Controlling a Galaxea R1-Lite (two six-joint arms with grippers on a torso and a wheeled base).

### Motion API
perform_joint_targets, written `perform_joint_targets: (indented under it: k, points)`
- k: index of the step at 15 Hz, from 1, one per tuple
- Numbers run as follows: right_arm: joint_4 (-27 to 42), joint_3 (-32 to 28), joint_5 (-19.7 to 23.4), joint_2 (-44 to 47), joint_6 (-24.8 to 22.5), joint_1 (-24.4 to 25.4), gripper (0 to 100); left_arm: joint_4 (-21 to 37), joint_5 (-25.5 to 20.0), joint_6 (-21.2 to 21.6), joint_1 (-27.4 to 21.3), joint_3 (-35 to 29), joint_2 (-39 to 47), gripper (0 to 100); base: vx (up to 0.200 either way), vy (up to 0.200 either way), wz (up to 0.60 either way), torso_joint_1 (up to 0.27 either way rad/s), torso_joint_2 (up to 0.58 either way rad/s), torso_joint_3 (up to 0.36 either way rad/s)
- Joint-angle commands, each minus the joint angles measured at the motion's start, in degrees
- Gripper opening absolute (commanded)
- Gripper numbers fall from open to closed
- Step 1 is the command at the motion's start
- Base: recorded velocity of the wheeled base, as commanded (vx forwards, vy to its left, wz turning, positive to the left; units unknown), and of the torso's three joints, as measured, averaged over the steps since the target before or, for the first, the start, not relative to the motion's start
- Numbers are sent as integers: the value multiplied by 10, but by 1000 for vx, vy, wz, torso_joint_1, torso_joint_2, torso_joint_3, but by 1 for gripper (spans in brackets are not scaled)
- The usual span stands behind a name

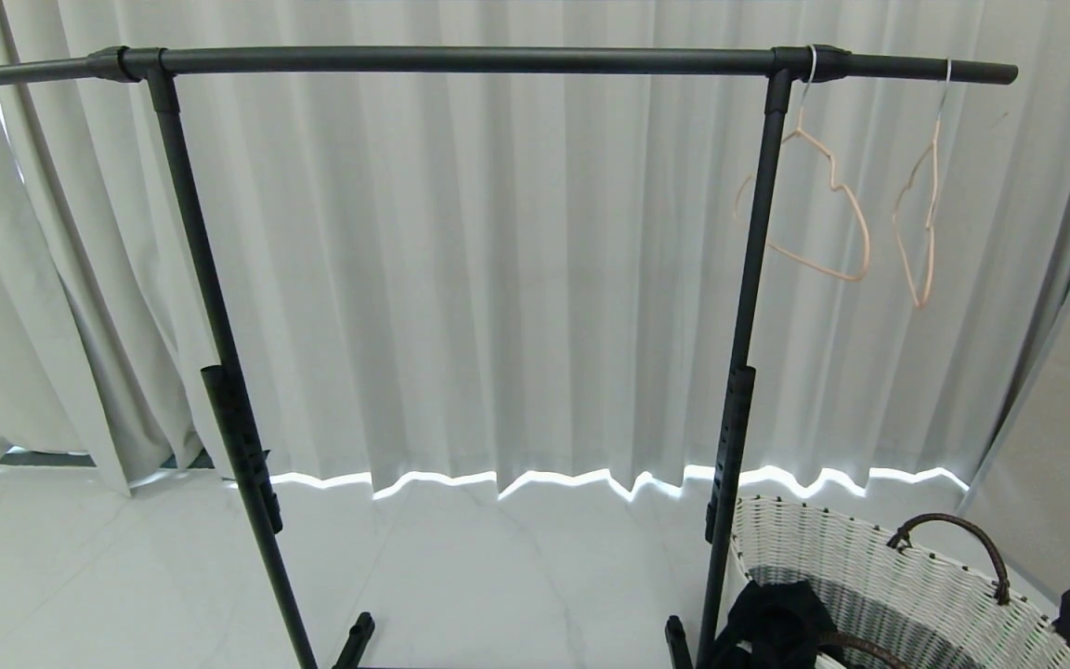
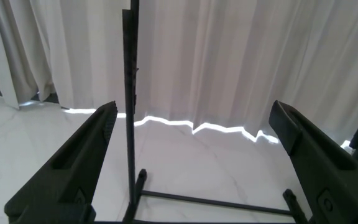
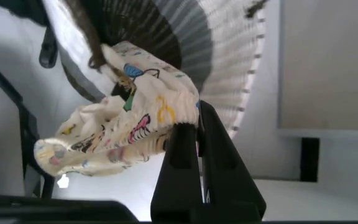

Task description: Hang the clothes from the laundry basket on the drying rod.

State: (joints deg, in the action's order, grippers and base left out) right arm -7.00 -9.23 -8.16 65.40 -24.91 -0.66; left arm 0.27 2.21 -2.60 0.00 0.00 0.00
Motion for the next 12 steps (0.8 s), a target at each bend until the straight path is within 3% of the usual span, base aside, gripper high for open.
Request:
perform_joint_targets:
  k: [1, 2, 4, 9, 12]
  points:
    - [164, -146, -5, -106, 0, -9, 0, 0, 0, 2, 0, 0, 0, 100, 0, 0, 0, 0, 0, 0]
    - [234, -194, -5, -128, 0, -9, 0, 0, 0, 3, 0, 0, 0, 100, 0, 0, 0, 0, 0, 0]
    - [265, -229, -5, -152, 0, -9, 0, 0, 0, 3, 0, 0, 0, 100, -200, 0, 0, 5, 2, 5]
    - [267, -309, -5, -160, -2, -5, 0, 0, 0, 3, 0, 0, 0, 100, -200, 0, 0, 4, 6, -1]
    - [267, -325, -2, -160, -2, 4, 0, 0, 0, 2, 0, 0, 0, 100, -200, 0, 0, 2, 1, 4]
